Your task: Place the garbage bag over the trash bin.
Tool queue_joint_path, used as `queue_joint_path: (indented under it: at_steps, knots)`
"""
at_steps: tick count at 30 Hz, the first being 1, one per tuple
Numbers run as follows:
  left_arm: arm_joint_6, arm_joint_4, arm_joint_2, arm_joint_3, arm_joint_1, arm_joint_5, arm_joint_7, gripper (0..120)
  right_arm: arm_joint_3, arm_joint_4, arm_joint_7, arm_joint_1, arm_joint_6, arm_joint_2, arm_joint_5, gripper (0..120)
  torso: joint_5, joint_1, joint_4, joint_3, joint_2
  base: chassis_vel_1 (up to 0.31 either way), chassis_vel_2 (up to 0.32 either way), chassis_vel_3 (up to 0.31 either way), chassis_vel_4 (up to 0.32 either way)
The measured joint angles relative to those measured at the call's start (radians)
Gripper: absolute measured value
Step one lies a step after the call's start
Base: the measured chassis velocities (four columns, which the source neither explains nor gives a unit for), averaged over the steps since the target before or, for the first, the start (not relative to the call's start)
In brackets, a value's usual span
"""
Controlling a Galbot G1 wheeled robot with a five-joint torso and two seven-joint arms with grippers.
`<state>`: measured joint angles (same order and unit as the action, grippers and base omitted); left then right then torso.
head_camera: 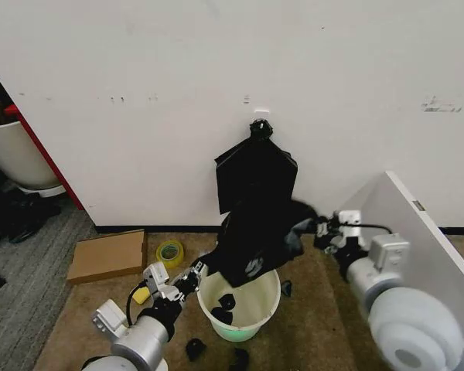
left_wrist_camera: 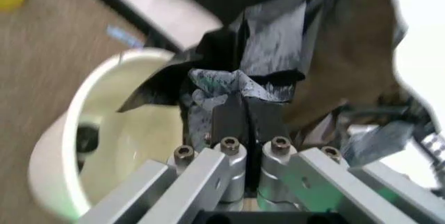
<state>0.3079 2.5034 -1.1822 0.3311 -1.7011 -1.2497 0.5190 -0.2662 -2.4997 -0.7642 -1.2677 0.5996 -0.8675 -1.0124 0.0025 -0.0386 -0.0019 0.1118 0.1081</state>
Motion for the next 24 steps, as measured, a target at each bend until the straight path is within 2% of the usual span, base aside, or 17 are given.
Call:
queue_joint_path:
  at_steps: [5, 12, 17, 19, 24]
  knots:
    - [0.033, 0.000, -0.005, -0.010, 0.024, -0.012, 0.020, 0, 0.010, 0.000, 0.004, 0.007, -0.001, -0.015, -0.011, 0, 0.0000, 0.000, 0.0000, 0.000, 0.000, 0.000, 0.000, 0.000, 0.000]
    - [0.043, -0.063, -0.037, -0.026, 0.066, -0.020, 0.067, 0, 0.067, 0.006, -0.008, -0.014, 0.016, -0.041, -0.054, 0, -0.0001, 0.000, 0.0000, 0.000, 0.000, 0.000, 0.000, 0.000, 0.000]
    - [0.057, -0.049, -0.027, -0.031, 0.051, -0.020, 0.080, 0, 0.090, 0.042, -0.010, -0.017, 0.017, -0.053, -0.058, 0, -0.0001, 0.000, -0.0001, 0.000, 0.000, 0.000, 0.000, 0.000, 0.000]
    - [0.083, -0.015, -0.011, -0.030, 0.032, -0.041, 0.090, 0, 0.095, 0.063, -0.007, -0.011, 0.016, -0.057, -0.055, 0, 0.0002, 0.000, 0.0002, 0.000, 0.000, 0.000, 0.000, 0.000, 0.000]
    - [0.129, -0.004, 0.003, -0.024, 0.028, -0.091, 0.108, 0, 0.078, 0.067, -0.006, -0.009, 0.016, -0.059, -0.054, 0, 0.0000, 0.000, -0.0001, 0.000, 0.000, 0.000, 0.000, 0.000, 0.000]
